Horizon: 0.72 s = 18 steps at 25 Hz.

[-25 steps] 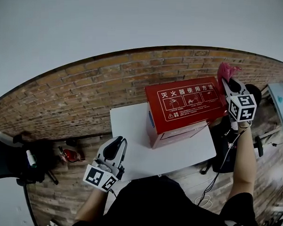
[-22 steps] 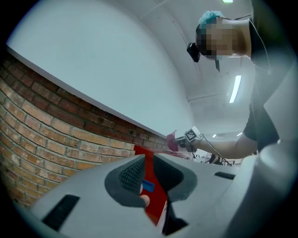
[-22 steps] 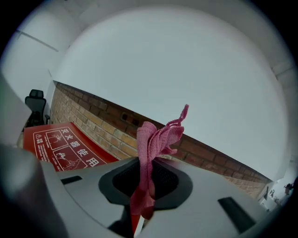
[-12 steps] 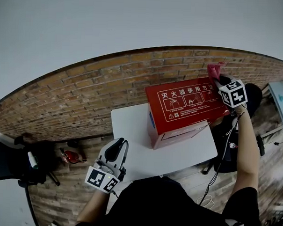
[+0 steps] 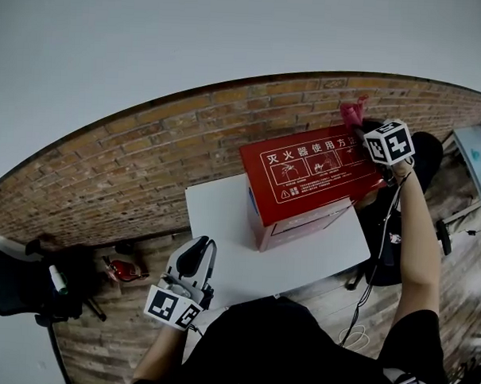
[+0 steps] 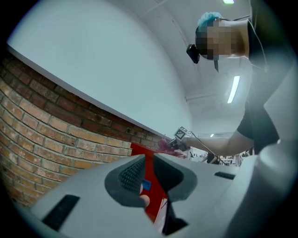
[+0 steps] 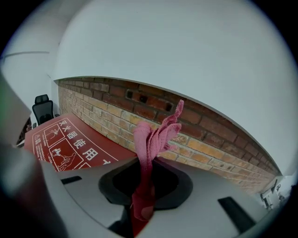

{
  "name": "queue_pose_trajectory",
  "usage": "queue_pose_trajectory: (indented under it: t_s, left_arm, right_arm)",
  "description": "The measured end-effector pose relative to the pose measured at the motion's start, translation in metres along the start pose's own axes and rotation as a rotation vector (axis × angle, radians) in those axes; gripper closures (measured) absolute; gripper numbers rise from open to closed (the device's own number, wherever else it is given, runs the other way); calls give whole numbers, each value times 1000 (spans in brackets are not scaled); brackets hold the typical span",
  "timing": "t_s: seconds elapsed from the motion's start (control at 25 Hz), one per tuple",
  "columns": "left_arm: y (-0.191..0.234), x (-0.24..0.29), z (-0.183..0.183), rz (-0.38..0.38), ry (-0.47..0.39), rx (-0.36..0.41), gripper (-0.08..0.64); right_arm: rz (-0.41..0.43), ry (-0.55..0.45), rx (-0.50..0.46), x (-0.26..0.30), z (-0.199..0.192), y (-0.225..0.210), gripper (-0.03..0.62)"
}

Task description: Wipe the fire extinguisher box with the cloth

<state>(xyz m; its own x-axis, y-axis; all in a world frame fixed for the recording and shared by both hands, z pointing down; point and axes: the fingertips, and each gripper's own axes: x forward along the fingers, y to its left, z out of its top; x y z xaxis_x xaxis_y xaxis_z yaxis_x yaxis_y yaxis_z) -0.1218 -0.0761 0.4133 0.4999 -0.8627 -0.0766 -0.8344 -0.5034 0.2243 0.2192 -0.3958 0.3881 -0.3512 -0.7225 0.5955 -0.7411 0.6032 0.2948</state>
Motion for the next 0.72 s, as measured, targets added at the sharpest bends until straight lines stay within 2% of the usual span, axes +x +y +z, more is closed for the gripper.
queue_pose_trajectory:
  t_s: [0.72]
  left_arm:
    - [1, 2, 0, -13, 2, -4, 473]
  right_arm:
    - [72, 2, -13, -3, 17, 45, 518]
